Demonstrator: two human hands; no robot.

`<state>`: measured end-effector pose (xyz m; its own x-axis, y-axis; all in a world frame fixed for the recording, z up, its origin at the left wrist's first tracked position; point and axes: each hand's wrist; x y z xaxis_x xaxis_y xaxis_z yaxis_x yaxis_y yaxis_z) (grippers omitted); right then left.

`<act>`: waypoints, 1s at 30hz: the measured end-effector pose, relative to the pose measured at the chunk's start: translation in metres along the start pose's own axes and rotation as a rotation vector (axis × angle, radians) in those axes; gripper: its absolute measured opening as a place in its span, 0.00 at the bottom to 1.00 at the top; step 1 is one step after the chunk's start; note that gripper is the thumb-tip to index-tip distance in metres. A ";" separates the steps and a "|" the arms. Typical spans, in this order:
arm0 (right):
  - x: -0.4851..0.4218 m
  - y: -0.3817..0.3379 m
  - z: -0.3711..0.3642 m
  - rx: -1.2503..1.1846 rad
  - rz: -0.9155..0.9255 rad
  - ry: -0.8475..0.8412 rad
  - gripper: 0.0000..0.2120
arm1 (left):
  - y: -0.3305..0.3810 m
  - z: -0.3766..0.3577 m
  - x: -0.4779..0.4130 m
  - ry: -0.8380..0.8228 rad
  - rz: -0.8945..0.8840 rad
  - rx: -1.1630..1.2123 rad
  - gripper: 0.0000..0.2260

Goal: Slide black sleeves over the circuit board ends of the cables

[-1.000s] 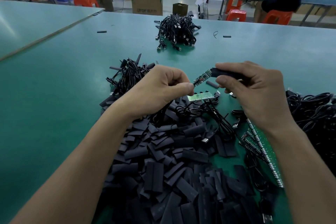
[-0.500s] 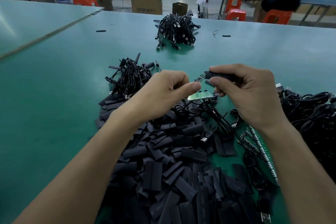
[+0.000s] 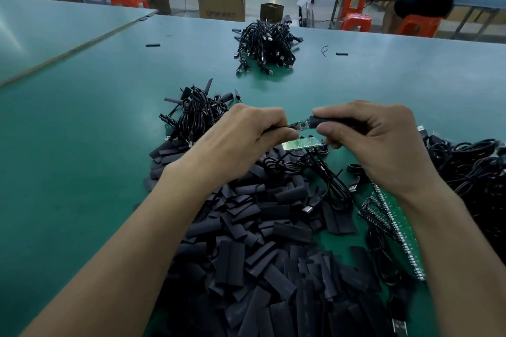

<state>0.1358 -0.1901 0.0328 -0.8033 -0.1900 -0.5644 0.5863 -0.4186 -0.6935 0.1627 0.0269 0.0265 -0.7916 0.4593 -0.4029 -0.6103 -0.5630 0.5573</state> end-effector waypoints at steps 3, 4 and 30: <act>0.000 -0.001 -0.001 -0.054 -0.037 -0.064 0.11 | 0.001 -0.002 -0.001 -0.012 -0.026 -0.018 0.14; 0.000 -0.001 -0.002 -0.059 -0.045 -0.090 0.11 | 0.001 -0.002 -0.001 -0.011 -0.031 -0.025 0.13; 0.001 -0.003 -0.015 -0.131 -0.086 -0.023 0.11 | 0.005 -0.003 -0.001 -0.057 0.108 0.149 0.11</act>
<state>0.1347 -0.1758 0.0272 -0.8526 -0.1794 -0.4908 0.5224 -0.3153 -0.7923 0.1603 0.0223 0.0273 -0.8465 0.4428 -0.2955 -0.5078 -0.5049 0.6981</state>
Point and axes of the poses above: each hand's wrist, its own x-axis away from the middle knuckle, its own z-axis out of the back of the hand, y = z × x, and after that the axes turned 1 degree about z, right-handed
